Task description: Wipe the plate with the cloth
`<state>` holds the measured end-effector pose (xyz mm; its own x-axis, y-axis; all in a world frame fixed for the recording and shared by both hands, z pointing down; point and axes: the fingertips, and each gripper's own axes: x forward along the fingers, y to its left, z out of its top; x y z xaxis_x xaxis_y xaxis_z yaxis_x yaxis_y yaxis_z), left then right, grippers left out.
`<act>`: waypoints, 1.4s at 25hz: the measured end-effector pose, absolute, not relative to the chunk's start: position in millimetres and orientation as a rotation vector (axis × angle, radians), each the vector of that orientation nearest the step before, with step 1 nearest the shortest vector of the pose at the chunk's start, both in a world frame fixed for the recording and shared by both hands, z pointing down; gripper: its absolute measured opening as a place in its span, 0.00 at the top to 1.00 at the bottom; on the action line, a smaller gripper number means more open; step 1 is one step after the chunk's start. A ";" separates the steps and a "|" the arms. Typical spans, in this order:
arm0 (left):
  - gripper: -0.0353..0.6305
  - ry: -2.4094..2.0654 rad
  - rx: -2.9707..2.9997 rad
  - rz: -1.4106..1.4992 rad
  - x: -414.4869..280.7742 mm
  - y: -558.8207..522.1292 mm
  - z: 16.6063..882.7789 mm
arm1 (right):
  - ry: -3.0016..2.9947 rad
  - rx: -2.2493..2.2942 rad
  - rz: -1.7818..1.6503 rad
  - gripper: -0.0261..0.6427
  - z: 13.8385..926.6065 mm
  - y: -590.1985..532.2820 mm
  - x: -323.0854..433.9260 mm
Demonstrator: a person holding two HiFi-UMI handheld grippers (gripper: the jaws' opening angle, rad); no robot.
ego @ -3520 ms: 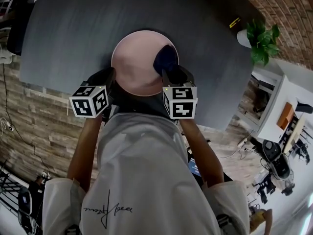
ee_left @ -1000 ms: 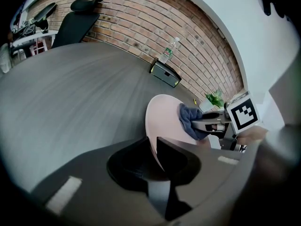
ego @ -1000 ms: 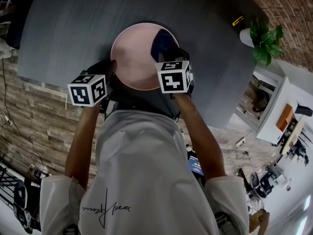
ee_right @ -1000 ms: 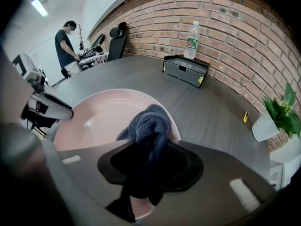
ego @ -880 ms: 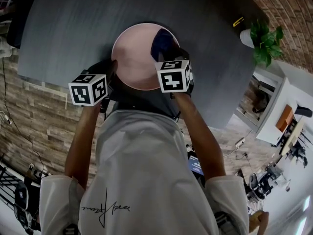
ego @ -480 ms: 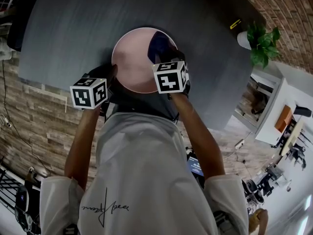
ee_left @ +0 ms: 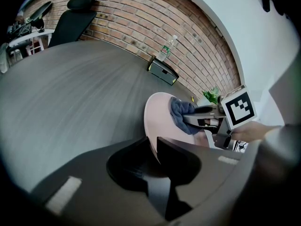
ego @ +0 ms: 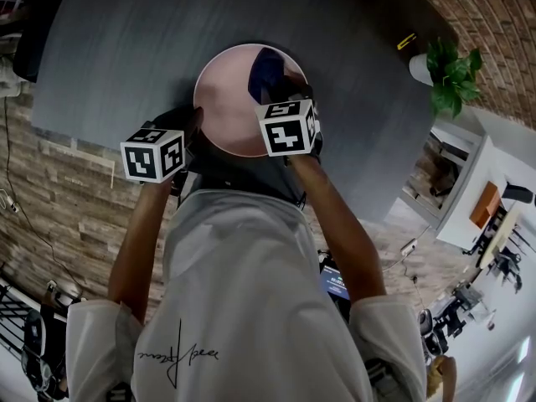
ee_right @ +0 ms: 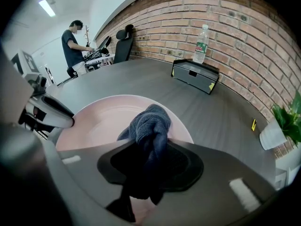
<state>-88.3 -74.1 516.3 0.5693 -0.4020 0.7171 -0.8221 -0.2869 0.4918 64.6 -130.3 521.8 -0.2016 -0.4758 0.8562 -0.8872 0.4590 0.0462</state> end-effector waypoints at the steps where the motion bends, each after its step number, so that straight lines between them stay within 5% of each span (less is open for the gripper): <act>1: 0.83 -0.991 1.907 0.597 -88.4 -74.2 516.2 | -1.841 1.151 0.594 0.77 521.9 -130.7 63.2; 35: 0.83 -1.006 1.888 0.570 -90.3 -70.9 517.1 | -2.016 0.965 0.567 0.77 523.3 -113.5 -11.2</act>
<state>-90.3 -70.9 517.1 0.5638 -0.4141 0.7146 -0.8258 -0.2697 0.4953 -11.2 -113.5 523.3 -0.3776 -0.4291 0.8205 -0.7937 0.6064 -0.0482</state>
